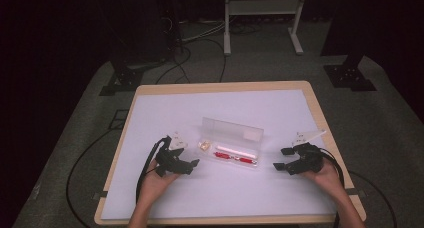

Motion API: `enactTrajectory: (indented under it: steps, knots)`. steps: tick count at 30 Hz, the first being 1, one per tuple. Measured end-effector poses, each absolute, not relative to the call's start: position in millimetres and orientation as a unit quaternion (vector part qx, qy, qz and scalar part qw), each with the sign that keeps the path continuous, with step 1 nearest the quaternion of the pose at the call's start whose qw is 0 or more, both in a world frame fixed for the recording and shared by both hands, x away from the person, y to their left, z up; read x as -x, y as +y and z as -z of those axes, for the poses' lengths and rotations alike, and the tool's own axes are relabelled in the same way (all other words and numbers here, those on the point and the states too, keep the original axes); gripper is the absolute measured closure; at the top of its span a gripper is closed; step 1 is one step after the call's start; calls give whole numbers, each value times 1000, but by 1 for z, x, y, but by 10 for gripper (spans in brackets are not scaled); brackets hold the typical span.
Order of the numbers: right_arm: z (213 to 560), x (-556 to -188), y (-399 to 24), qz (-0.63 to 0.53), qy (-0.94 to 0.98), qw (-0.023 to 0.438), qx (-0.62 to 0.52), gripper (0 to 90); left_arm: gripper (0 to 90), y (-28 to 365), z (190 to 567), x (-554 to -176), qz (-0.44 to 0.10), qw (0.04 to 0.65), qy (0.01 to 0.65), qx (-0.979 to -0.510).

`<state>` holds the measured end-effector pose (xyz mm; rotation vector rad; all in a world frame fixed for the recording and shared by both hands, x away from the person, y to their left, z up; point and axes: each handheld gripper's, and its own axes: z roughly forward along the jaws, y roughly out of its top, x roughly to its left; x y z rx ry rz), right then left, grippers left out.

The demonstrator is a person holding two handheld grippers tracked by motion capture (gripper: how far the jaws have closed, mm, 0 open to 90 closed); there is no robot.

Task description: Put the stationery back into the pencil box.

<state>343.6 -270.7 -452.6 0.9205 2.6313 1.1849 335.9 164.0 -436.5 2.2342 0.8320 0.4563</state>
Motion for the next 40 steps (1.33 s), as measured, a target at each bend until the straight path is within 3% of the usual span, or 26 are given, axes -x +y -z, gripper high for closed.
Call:
enactTrajectory:
  steps: [40]
  knots:
    - [459,-343,-270,-382,871,57,-304,278,120,208,445,-303,-188,383,349,-835]
